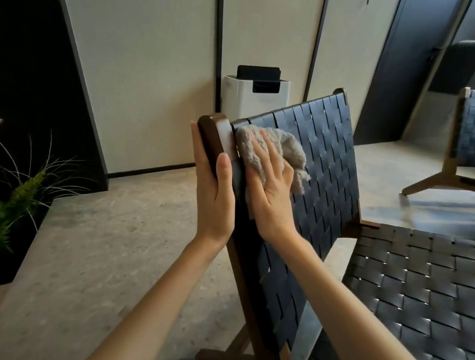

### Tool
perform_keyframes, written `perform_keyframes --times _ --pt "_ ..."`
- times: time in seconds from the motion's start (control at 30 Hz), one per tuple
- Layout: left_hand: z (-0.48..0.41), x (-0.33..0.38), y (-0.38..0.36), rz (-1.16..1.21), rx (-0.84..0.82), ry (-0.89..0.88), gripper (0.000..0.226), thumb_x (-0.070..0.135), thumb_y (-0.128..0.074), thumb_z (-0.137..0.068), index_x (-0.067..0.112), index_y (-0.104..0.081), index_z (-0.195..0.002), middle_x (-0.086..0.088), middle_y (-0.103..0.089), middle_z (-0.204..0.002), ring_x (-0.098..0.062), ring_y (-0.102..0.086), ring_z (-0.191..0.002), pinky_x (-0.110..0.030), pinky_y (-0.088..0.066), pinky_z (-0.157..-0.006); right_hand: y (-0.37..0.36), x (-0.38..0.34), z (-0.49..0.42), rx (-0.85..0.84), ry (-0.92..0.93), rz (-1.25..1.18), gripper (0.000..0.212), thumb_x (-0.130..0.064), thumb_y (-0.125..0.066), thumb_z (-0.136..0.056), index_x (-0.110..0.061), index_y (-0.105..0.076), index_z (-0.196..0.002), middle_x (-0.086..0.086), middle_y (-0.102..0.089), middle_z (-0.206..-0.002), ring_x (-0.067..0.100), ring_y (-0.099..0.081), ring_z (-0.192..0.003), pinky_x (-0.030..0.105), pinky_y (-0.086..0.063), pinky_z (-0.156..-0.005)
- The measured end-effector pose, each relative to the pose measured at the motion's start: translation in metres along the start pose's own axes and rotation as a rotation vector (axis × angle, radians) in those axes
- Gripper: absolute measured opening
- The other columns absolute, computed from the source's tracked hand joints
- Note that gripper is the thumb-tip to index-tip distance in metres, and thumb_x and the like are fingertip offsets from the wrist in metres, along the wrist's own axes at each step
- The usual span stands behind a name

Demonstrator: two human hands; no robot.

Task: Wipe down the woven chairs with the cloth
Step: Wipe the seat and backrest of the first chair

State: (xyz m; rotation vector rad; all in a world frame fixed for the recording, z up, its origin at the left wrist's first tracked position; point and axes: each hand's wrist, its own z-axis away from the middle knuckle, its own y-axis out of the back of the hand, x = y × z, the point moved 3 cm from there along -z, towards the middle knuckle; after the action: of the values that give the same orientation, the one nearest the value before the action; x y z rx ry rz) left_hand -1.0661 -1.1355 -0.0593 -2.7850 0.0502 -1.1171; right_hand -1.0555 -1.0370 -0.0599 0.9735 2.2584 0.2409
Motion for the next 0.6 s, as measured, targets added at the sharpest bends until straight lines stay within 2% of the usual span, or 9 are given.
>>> perform_keyframes --times 0.07,0.17,0.23,0.33,0.4,0.5,0.6 --pt "0.005 0.001 -0.001 -0.057 0.007 -0.009 0.058 0.028 -0.029 -0.101 0.016 -0.001 -0.151 0.03 -0.012 -0.145 0.018 -0.016 -0.133 -0.003 -0.018 -0.105 0.0 0.008 0.018 -0.018 -0.029 0.03 0.042 -0.035 -0.027 -0.101 -0.051 -0.02 -0.139 -0.008 -0.024 -0.157 -0.003 -0.015 -0.135 0.021 -0.014 -0.108" --pt "0.018 0.001 -0.002 -0.211 0.009 -0.056 0.062 0.023 -0.037 -0.1 0.009 -0.004 -0.151 -0.007 -0.016 -0.154 0.02 -0.019 -0.129 0.003 -0.019 -0.099 0.001 0.022 0.051 -0.058 -0.098 0.064 0.042 -0.045 -0.021 -0.098 -0.065 -0.012 -0.134 -0.014 -0.021 -0.155 -0.002 -0.018 -0.122 0.014 -0.01 -0.102" --pt "0.028 -0.002 -0.002 -0.271 0.0 -0.089 0.065 0.02 -0.043 -0.099 0.007 -0.004 -0.15 -0.019 -0.01 -0.153 0.027 -0.013 -0.125 0.005 -0.019 -0.097 0.002 0.034 0.078 -0.104 -0.152 0.06 0.043 -0.049 -0.018 -0.096 -0.072 -0.007 -0.131 -0.022 -0.014 -0.152 -0.003 -0.013 -0.121 0.011 -0.003 -0.103" --pt "0.041 -0.006 -0.002 -0.289 -0.025 -0.091 0.071 0.017 -0.049 -0.097 0.006 -0.003 -0.15 -0.021 -0.008 -0.153 0.029 -0.013 -0.123 0.007 -0.02 -0.094 0.002 0.056 0.118 -0.152 -0.24 0.052 0.042 -0.053 -0.015 -0.094 -0.075 -0.004 -0.129 -0.028 -0.004 -0.148 -0.01 -0.002 -0.126 0.007 0.01 -0.103" --pt "0.048 -0.008 -0.002 -0.3 -0.033 -0.079 0.073 0.016 -0.051 -0.096 0.005 -0.003 -0.15 -0.02 -0.009 -0.154 0.027 -0.012 -0.125 0.006 -0.019 -0.096 0.002 0.069 0.145 -0.17 -0.313 0.046 0.041 -0.056 -0.012 -0.093 -0.076 -0.002 -0.128 -0.031 0.0 -0.147 -0.012 0.004 -0.129 0.012 0.012 -0.105" --pt "0.054 -0.009 -0.001 -0.332 -0.042 -0.094 0.072 0.013 -0.05 -0.096 -0.003 -0.003 -0.149 -0.021 -0.007 -0.154 0.025 -0.008 -0.128 0.005 -0.014 -0.099 0.003 0.087 0.185 -0.197 -0.413 0.054 0.04 -0.051 -0.015 -0.096 -0.076 -0.003 -0.126 -0.031 0.002 -0.148 -0.003 0.003 -0.133 0.026 0.008 -0.111" --pt "0.059 -0.007 -0.001 -0.35 -0.042 -0.1 0.068 0.012 -0.047 -0.098 -0.005 -0.003 -0.148 -0.024 -0.006 -0.154 0.024 -0.003 -0.13 0.005 -0.011 -0.1 0.007 0.101 0.218 -0.244 -0.517 0.06 0.04 -0.049 -0.016 -0.096 -0.066 -0.003 -0.13 -0.016 -0.001 -0.158 0.01 0.005 -0.144 0.037 0.007 -0.117"
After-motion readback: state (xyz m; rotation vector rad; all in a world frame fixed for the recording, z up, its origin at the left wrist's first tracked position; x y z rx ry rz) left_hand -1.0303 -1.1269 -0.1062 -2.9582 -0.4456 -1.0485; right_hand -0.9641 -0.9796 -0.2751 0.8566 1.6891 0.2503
